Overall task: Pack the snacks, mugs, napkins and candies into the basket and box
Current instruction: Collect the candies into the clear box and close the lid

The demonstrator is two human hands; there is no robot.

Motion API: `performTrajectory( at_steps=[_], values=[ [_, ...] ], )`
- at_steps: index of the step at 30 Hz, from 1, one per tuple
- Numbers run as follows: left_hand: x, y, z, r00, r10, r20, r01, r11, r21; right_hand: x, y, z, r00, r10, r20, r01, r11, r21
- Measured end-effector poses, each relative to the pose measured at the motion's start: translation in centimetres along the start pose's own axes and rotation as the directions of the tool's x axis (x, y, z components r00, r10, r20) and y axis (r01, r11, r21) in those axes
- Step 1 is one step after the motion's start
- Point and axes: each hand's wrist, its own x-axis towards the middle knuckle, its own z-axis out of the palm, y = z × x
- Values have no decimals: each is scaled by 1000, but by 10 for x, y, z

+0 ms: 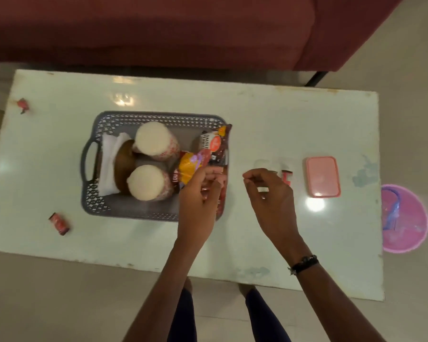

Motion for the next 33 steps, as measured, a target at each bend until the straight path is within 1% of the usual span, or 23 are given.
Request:
performTrajectory(
  at_steps=[3, 6, 10, 13, 16, 17, 20, 21, 22, 25, 27, 30, 33],
  values=[
    [-3, -21, -56, 996, -46, -71, 42, 997, -57, -5, -26, 43, 995, -73, 75, 73, 997, -1],
    [-10, -54, -122, 969, -102, -227, 89, 994, -63, -13, -52, 93, 981, -135, 138, 139, 990, -25],
    [-19, -116, -205, 880, -210, -427, 204, 977, -60, -31, -86, 165, 956, -188, 225, 200, 979, -31],
    [-23, -167, -252, 808, -266, -525, 303, 953, -17, -46, -106, 215, 931, -220, 292, 236, 972, -19],
    [-17, -205, -279, 760, -263, -594, 359, 932, 46, -56, -118, 260, 900, -199, 388, 221, 975, -13],
    [-12, -214, -285, 739, -287, -610, 391, 920, 40, -58, -120, 274, 893, -182, 411, 208, 978, -18],
    [5, -230, -294, 653, -437, -618, 508, 859, -71, -64, -122, 311, 876, -144, 461, 192, 980, -57],
    [12, -233, -295, 631, -484, -606, 542, 834, -101, -65, -122, 322, 869, -134, 477, 191, 979, -73],
    [16, -236, -295, 624, -507, -595, 563, 819, -108, -66, -123, 332, 863, -125, 490, 190, 978, -86],
    [24, -240, -294, 627, -515, -584, 586, 806, -81, -67, -126, 356, 854, -108, 508, 194, 974, -119],
    [28, -243, -296, 650, -518, -556, 585, 808, -69, -65, -128, 368, 850, -104, 516, 202, 970, -137],
    [45, -241, -311, 723, -506, -470, 505, 852, -140, -52, -136, 384, 844, -109, 525, 213, 967, -141],
    [86, -233, -345, 762, -438, -476, 412, 896, -165, -23, -147, 407, 855, -157, 495, 267, 950, -160]
  ],
)
